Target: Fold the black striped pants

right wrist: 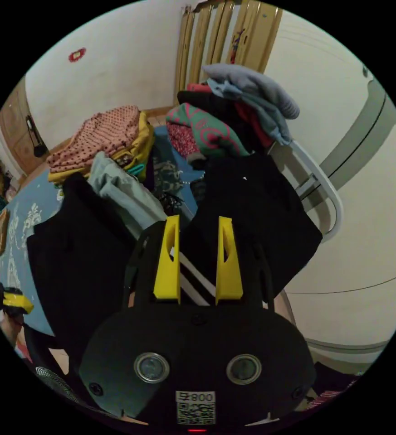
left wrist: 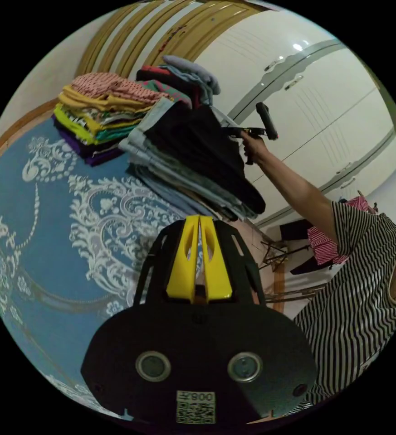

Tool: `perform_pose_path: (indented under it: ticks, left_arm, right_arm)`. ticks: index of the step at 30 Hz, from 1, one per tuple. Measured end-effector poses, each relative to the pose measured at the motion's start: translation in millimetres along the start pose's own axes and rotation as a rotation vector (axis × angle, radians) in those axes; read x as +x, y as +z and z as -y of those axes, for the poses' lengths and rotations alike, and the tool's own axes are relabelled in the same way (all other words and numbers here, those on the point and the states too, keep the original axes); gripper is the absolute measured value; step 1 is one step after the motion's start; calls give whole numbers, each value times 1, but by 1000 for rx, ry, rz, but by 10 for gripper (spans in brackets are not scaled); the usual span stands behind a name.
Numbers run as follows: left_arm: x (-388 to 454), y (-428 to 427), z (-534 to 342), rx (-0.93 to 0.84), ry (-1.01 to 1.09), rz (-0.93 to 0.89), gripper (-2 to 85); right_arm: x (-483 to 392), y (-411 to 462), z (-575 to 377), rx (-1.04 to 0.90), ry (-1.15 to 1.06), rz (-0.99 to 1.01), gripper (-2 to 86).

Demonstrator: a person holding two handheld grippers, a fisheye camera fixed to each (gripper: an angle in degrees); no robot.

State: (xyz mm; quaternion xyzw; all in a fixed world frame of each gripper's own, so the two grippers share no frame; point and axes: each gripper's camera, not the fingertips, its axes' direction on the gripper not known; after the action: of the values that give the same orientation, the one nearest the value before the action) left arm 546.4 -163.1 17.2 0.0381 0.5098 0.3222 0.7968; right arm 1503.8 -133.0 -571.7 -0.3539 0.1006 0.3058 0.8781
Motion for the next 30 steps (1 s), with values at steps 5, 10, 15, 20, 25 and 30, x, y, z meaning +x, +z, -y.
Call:
perform_pose_path:
  ticks: [5,10,15,20,25,30]
  left_arm:
    - [-8,-25,-52,8,-120,-30,3]
    - [-2,-53,-88,40,-140,-40,3]
    - [8,-86,-126,82,-146,-78,3]
    - [25,-133,-178,108,-154,-96,4]
    - [42,-183,-232,148,-170,-103,4]
    - [65,-240,-287,188,-147,-79,5]
  right_arm:
    - [-33,-6,22,-174,1,-131,56]
    - [-47,-65,22,-111,110,-20,17]
    - [-53,-145,11,75,254,227,12]
    - [-78,-237,-4,273,310,376,10]
    - [-118,-338,-23,521,361,663,8]
    - [-197,-435,-27,683,233,822,9]
